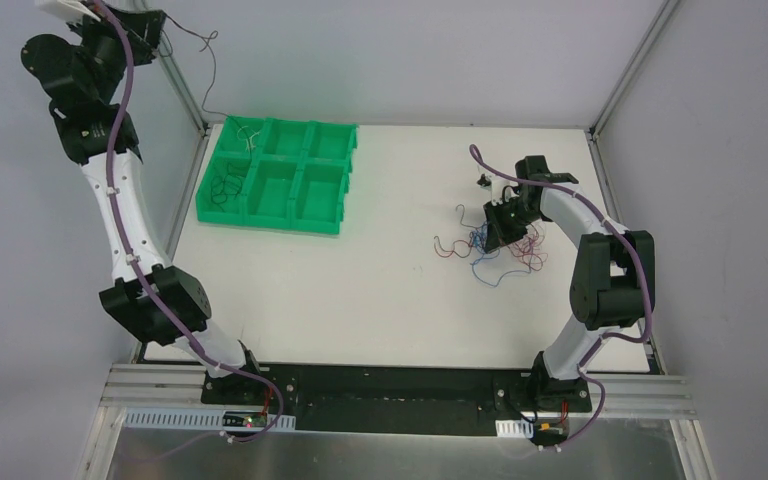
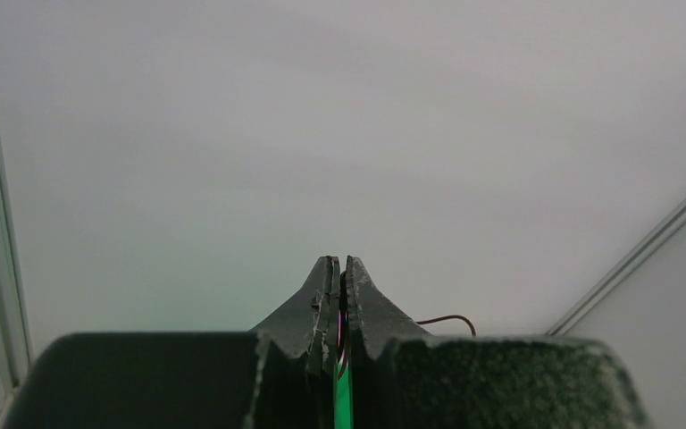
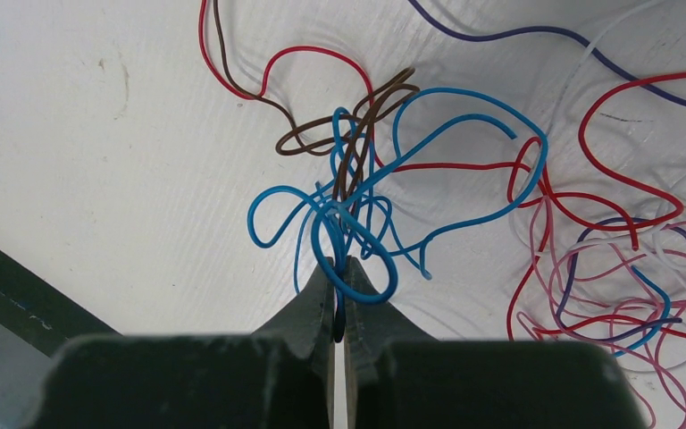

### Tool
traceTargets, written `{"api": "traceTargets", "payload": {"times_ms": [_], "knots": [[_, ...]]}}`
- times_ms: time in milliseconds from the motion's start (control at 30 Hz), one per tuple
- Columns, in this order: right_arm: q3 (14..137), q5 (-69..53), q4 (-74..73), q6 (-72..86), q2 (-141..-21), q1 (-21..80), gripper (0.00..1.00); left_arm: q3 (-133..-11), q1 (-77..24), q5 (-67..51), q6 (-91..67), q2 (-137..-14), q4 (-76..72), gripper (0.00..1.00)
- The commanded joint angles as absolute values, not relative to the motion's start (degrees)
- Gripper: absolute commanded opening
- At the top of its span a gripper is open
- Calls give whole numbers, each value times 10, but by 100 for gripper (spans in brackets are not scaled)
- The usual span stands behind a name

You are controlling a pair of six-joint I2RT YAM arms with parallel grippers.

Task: Untangle the cables

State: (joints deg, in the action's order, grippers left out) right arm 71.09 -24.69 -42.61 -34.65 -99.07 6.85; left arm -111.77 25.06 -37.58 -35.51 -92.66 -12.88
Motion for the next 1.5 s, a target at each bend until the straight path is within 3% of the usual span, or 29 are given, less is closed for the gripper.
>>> {"api": "traceTargets", "payload": {"times_ms": [0,133,333,800,1467], "knots": [[721,-245,-425,-338,-976,72,0,-1055,244,-395,-269,-893,-154,0],[717,-243,-426,-336,-972,73,0,-1010,244,-380,-216,-890,-152,0],[721,-243,-430,-335,-975,74,0,-1047,245,-349,-200,-938,-167,0],[722,-239,-433,-334,-977,78,0,-1326,244,-291,-238,-1111,-169,0],[750,-245,-431,-330,-1004,83,0,-1355,229,-306,-331,-1060,-180,0]]}}
